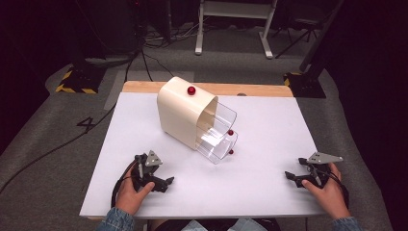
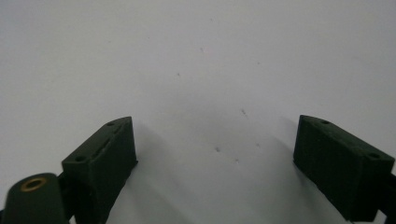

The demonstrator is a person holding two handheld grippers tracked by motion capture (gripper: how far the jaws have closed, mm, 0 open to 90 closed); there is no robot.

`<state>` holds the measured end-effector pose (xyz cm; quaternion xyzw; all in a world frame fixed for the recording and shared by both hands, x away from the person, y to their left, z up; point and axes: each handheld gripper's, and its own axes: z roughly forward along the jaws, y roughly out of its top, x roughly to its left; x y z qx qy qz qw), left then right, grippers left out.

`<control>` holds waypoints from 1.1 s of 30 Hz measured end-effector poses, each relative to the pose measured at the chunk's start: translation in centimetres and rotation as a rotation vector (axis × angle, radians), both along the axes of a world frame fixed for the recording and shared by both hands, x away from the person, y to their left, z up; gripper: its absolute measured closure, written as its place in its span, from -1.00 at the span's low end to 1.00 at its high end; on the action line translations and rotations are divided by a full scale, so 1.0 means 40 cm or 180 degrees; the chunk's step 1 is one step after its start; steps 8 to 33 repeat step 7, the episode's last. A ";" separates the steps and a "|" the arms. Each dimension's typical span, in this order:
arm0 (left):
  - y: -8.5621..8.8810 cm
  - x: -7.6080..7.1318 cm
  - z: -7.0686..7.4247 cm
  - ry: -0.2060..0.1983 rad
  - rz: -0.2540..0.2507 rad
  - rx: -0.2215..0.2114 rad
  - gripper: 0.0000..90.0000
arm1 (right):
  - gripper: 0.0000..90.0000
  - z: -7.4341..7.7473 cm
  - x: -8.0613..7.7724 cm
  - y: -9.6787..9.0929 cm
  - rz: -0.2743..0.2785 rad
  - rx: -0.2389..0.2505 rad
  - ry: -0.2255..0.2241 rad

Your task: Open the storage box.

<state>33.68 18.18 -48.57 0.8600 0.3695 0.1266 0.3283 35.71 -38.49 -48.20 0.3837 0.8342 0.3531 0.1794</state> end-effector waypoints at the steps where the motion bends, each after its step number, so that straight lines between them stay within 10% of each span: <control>1: 0.000 0.000 0.000 -0.0004 0.0000 0.0003 -1.00 | -0.71 0.000 0.000 0.000 0.0001 0.0006 -0.0006; 33: 0.000 0.000 0.000 -0.0005 0.0002 0.0003 -1.00 | -0.71 0.000 0.002 0.000 -0.0007 0.0009 0.0014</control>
